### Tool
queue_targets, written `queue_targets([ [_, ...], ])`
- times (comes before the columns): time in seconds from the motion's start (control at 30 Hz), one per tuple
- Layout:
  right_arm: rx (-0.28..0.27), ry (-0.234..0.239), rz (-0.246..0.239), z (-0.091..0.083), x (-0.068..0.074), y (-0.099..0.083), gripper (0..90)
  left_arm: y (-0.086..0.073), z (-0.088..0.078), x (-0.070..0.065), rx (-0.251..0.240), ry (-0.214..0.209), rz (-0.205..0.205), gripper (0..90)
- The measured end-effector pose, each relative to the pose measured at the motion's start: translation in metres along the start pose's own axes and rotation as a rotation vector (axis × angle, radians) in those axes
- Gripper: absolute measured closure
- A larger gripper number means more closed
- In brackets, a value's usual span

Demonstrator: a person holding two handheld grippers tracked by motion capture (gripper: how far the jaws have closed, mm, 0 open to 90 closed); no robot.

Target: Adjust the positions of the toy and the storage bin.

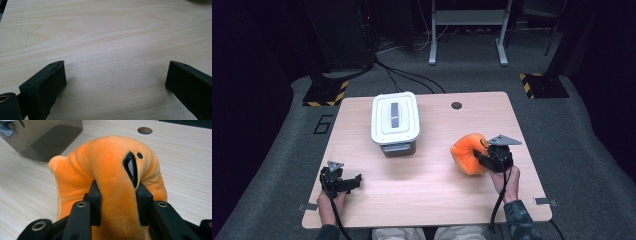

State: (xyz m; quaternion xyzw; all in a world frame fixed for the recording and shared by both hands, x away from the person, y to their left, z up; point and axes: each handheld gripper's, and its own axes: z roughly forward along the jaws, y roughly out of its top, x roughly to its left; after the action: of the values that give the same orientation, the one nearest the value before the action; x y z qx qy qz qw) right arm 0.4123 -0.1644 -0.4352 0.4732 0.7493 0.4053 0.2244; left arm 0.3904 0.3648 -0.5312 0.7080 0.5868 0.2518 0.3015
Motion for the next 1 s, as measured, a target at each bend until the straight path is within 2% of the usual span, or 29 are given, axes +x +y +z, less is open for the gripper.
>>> queue_targets([
  [1.0,-0.031,-0.151,0.065,-0.035,-0.053,0.002,64.7,0.0,0.0,0.0,0.0,0.0,0.0,2.8],
])
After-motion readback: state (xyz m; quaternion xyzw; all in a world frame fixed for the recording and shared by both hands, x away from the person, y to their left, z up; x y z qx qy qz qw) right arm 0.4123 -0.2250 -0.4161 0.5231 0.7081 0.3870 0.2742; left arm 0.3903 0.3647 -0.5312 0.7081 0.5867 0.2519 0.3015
